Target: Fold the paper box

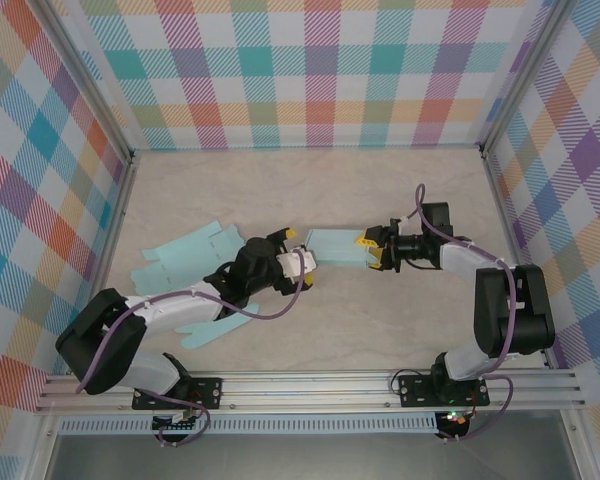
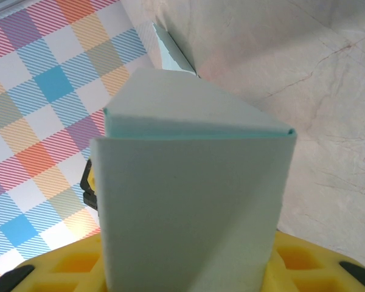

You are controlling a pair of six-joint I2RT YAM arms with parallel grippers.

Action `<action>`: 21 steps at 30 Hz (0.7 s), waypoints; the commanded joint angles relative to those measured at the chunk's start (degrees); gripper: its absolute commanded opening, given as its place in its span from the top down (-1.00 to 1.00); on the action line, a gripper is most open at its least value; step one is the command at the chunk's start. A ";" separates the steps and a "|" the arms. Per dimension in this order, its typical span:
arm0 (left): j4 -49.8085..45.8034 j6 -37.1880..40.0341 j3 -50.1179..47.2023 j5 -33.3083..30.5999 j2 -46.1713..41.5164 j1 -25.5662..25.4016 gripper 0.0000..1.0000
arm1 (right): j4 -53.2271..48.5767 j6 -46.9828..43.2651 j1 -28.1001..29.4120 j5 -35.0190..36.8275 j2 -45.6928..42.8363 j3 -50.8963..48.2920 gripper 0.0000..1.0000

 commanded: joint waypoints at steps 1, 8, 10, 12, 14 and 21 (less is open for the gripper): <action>1.96 1.81 2.49 -0.06 1.17 -1.04 -0.98 | -1.25 -0.81 -0.25 -2.66 -1.13 0.46 0.28; -1.83 2.38 5.01 1.67 2.29 -1.67 -0.64 | -1.91 -2.21 -0.25 -3.00 0.74 0.65 0.26; -3.12 2.29 5.73 1.84 2.61 -1.72 -0.53 | -1.93 -2.50 -0.22 -3.10 1.27 0.75 0.26; -4.61 2.20 6.39 1.68 2.83 -1.75 -0.31 | -1.98 -2.82 -0.21 -3.11 1.76 0.78 0.25; -6.68 2.15 7.30 1.53 2.91 -1.78 -0.04 | -2.25 -3.13 -0.20 -3.11 2.07 0.80 0.25; -10.68 1.35 8.72 2.63 2.36 -1.74 0.13 | -4.39 -5.40 -0.22 -2.25 2.85 1.37 0.17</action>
